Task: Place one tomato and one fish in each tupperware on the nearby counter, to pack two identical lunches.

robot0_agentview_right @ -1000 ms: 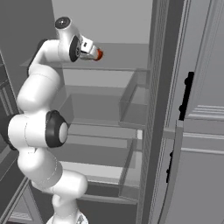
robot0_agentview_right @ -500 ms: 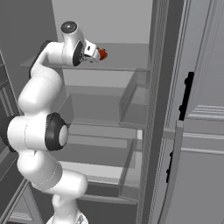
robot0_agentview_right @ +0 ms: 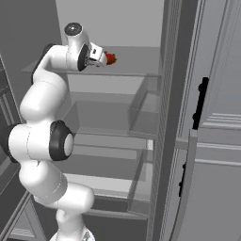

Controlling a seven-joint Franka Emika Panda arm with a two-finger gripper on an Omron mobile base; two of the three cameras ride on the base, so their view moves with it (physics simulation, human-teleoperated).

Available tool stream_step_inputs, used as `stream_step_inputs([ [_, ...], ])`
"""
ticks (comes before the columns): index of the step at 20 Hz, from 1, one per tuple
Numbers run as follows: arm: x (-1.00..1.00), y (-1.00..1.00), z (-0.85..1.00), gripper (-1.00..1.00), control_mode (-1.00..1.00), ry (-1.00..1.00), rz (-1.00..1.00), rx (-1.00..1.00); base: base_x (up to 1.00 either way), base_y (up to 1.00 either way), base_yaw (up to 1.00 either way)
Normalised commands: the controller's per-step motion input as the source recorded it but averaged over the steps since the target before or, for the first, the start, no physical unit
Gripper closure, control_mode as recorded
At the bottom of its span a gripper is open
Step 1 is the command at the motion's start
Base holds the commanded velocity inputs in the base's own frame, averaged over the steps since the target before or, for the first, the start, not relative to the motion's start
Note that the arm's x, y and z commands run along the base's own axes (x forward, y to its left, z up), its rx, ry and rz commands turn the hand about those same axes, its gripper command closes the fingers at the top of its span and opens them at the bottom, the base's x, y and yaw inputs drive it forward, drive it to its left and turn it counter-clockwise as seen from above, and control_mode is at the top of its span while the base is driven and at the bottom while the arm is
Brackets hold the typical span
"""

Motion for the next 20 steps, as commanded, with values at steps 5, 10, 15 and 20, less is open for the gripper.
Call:
stream_step_inputs([
  [5, 0.00, 0.00, -0.05, 1.00, -1.00, 0.05, 0.02, 0.00, 0.00, 0.00, 0.00],
  [10, 0.00, 0.00, 0.00, 1.00, -1.00, 0.02, 0.00, 0.00, 0.00, 0.00, 0.00],
  [15, -0.10, 0.00, 0.00, 1.00, -1.00, 0.00, 0.00, 0.00, 0.00, 0.00, 0.00],
  [20, -0.64, 0.00, 0.00, 1.00, -1.00, -0.03, 0.00, 0.00, 0.00, 0.00, 0.00],
])
